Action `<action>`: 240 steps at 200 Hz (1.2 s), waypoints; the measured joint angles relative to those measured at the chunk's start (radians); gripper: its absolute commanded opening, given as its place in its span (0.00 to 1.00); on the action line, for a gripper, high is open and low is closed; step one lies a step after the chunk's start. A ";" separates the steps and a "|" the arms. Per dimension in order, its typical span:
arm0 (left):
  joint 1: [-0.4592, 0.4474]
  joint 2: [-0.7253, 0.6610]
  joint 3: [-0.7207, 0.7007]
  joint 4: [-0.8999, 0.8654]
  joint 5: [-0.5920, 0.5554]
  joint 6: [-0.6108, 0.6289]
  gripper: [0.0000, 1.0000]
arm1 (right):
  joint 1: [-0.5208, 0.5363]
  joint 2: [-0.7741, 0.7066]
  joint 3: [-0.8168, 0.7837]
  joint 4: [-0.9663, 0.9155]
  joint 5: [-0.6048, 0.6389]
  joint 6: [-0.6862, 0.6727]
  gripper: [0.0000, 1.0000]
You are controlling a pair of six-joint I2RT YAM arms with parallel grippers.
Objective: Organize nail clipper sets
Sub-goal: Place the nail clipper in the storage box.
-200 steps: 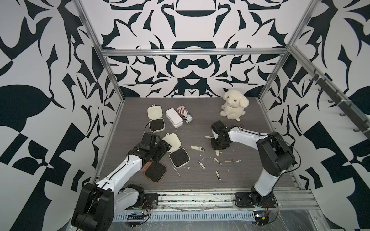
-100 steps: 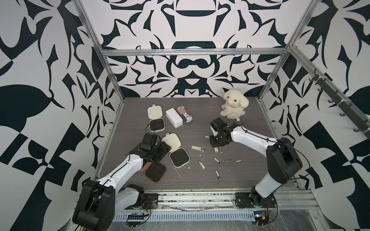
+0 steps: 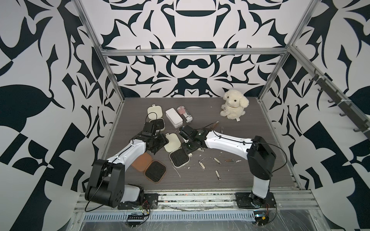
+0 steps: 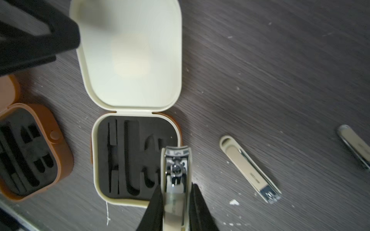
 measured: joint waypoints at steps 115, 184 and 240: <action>0.040 0.049 0.093 -0.073 0.037 0.084 0.71 | 0.032 0.047 0.040 0.012 0.009 0.033 0.00; 0.041 0.068 0.198 -0.067 0.168 0.086 0.69 | 0.032 0.047 0.040 0.026 0.024 0.054 0.00; 0.041 0.181 0.175 0.027 0.204 0.057 0.68 | 0.064 0.047 0.039 0.056 0.023 0.054 0.00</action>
